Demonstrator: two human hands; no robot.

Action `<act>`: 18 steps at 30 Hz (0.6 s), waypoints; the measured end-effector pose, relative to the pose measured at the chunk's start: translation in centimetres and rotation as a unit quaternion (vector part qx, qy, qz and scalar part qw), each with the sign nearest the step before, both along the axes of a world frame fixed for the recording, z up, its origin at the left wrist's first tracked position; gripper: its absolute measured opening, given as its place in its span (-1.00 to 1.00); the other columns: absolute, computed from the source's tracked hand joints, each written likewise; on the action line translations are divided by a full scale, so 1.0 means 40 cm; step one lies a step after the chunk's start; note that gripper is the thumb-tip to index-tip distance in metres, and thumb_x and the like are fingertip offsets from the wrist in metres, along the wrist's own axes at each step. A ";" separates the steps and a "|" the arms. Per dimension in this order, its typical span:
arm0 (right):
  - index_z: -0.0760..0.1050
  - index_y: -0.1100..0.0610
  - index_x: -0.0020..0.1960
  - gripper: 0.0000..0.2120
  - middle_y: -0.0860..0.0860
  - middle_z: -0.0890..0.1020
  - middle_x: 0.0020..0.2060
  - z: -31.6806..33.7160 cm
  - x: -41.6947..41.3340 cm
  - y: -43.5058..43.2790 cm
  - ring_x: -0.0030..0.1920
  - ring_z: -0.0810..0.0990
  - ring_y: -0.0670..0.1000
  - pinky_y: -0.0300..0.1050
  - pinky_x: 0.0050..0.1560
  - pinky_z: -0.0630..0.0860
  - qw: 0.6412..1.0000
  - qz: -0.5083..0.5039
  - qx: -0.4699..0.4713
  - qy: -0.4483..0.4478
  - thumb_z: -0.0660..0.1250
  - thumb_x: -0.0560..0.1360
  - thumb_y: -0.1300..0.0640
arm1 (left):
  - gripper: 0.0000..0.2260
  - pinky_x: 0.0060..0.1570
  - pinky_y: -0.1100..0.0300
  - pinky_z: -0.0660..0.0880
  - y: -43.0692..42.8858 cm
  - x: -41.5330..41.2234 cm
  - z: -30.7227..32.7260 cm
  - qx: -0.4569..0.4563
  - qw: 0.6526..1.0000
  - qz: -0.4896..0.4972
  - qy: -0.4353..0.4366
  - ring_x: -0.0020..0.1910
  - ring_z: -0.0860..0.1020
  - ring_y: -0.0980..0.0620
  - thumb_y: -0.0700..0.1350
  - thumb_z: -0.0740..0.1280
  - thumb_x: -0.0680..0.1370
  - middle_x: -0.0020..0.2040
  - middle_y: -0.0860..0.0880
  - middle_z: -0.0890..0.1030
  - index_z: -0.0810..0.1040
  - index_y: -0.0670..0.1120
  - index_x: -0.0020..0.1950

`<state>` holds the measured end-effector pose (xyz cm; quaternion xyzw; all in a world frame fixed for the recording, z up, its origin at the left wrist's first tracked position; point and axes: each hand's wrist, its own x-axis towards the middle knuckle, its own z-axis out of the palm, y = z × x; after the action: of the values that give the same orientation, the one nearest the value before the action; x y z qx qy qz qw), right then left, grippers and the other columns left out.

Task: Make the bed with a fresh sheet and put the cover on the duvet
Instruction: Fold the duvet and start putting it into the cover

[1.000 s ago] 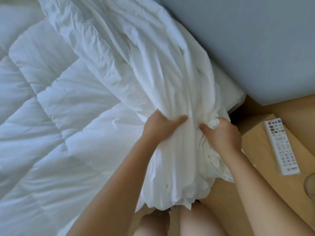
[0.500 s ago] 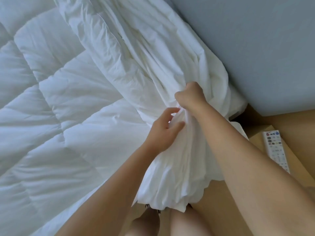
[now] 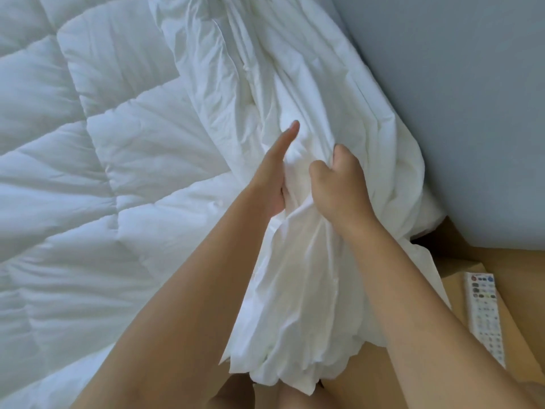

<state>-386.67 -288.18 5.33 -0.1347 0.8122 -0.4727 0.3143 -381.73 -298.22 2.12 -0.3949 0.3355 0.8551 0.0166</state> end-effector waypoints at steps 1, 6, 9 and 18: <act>0.11 -0.05 -0.31 -0.70 -0.13 0.26 -0.42 0.004 0.010 -0.002 -0.54 0.34 -0.23 -0.36 -0.51 0.25 1.000 0.010 0.005 0.018 0.14 0.48 0.21 | -0.37 0.08 0.06 0.54 -0.018 -0.009 0.006 0.016 0.999 0.037 -0.003 0.07 0.63 -0.08 0.25 0.38 0.38 0.12 -0.13 0.63 0.47 -0.11 0.31; 0.25 0.08 -0.21 -0.89 -0.09 0.33 -0.36 -0.009 0.020 0.007 -0.39 0.34 -0.10 -0.21 -0.35 0.26 0.998 -0.051 0.029 0.009 0.10 0.47 0.23 | -0.21 0.19 -0.03 0.43 -0.024 -0.070 0.054 0.021 0.992 0.113 -0.046 0.32 0.43 -0.16 0.26 0.38 0.39 0.37 -0.07 0.39 0.17 0.01 0.51; 0.32 0.14 0.20 -0.70 -0.04 0.48 -0.04 -0.041 -0.011 0.031 -0.08 0.48 0.02 -0.15 -0.22 0.35 0.994 -0.056 0.085 -0.031 0.21 0.48 0.14 | -0.46 0.04 0.18 0.37 0.026 -0.123 0.066 -0.244 0.960 -0.081 -0.108 0.21 0.43 -0.04 0.21 0.39 0.43 0.30 -0.09 0.41 0.40 -0.11 0.23; 0.35 0.13 0.17 -0.63 0.00 0.50 -0.18 -0.062 -0.127 -0.076 -0.17 0.51 0.06 -0.09 -0.20 0.38 0.983 -0.054 0.153 0.090 0.13 0.45 -0.05 | -0.47 0.13 0.01 0.32 0.002 -0.145 0.049 -0.532 0.784 -0.317 -0.037 0.12 0.38 -0.06 0.26 0.17 0.55 -0.38 0.01 0.30 0.34 -0.03 -0.51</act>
<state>-391.76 -291.23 2.87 -0.0830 0.9058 -0.3453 0.2309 -387.52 -298.12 4.07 -0.2439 0.8425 0.4725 0.0860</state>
